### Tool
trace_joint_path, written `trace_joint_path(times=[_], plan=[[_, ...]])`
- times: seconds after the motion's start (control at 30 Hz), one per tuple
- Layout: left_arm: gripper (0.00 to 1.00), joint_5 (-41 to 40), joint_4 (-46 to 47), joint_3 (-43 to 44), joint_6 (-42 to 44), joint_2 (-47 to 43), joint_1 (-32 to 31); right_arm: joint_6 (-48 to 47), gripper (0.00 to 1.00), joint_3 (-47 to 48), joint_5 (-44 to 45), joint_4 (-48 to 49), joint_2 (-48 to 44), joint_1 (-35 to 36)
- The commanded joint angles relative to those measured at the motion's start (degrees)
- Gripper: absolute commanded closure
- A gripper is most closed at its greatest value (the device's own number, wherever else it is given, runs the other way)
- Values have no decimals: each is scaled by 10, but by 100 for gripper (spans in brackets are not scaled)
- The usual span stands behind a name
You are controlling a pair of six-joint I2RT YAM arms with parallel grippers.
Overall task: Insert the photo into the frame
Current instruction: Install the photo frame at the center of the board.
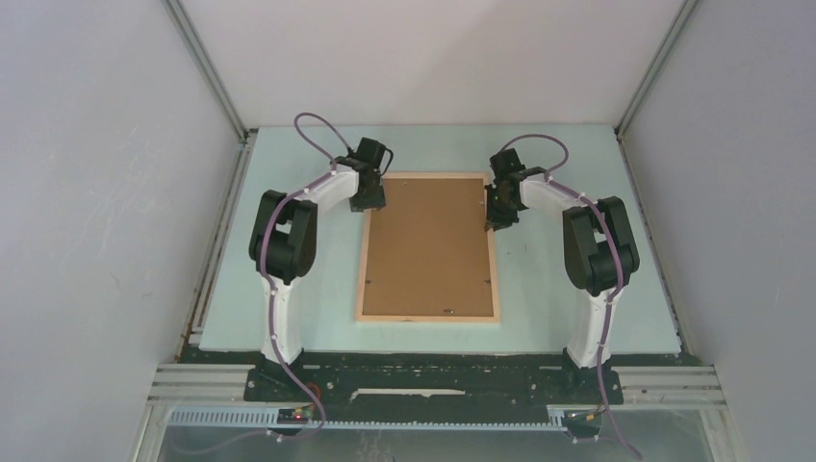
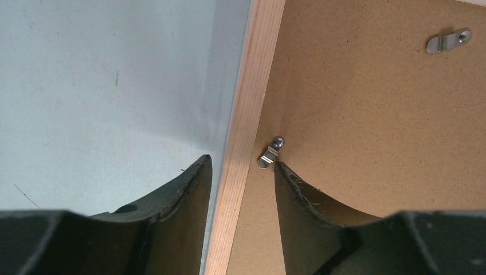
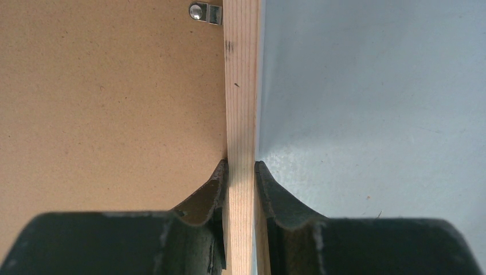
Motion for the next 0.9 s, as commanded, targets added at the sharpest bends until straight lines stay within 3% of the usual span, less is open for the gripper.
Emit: trace_joint_path(times=[0.0, 0.37, 0.87], plan=[[50, -1, 2, 4, 11, 0, 2, -13, 96, 4, -9, -15, -16, 14], [68, -14, -14, 16, 5, 21, 13, -13, 96, 4, -9, -14, -15, 14], [81, 17, -7, 37, -40, 36, 31, -14, 96, 4, -9, -14, -14, 16]])
